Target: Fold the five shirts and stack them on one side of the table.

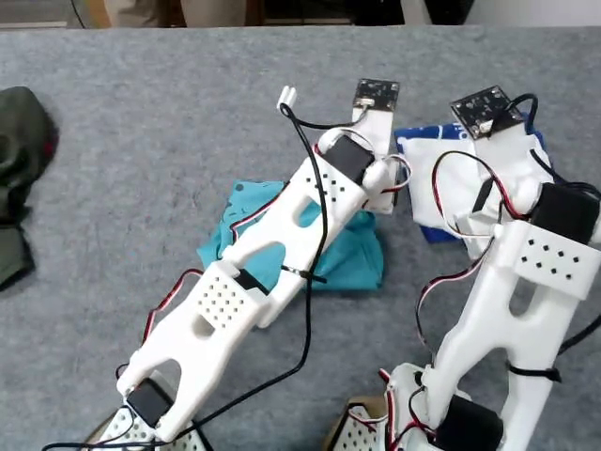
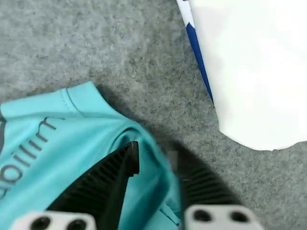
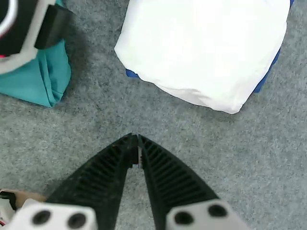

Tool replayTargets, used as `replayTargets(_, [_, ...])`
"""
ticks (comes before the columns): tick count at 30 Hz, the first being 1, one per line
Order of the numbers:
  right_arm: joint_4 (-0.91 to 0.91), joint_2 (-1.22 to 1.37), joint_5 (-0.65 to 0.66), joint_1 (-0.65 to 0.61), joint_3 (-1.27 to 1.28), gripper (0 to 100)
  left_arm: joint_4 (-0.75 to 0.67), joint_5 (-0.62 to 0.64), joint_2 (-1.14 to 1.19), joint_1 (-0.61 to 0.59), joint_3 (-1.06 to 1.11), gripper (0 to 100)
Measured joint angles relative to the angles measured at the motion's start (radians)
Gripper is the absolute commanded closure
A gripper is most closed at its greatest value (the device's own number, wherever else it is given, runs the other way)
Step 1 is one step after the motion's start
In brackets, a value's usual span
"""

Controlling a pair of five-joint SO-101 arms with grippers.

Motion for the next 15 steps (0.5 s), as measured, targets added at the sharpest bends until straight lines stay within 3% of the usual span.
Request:
replayTargets(8, [0.000,0.000,0.000,0.000,0.005,99.5,0.146,-0.006,0.000,-0.052,-0.192,79])
replayTargets(12, [0.014,0.000,0.000,-0.068,0.049,99.5,0.155,-0.041,-0.040,-0.201,-0.241,83])
replayTargets(15, [0.015,0.000,0.000,-0.178,0.100,99.5,0.155,-0.109,-0.150,-0.331,-0.137,82])
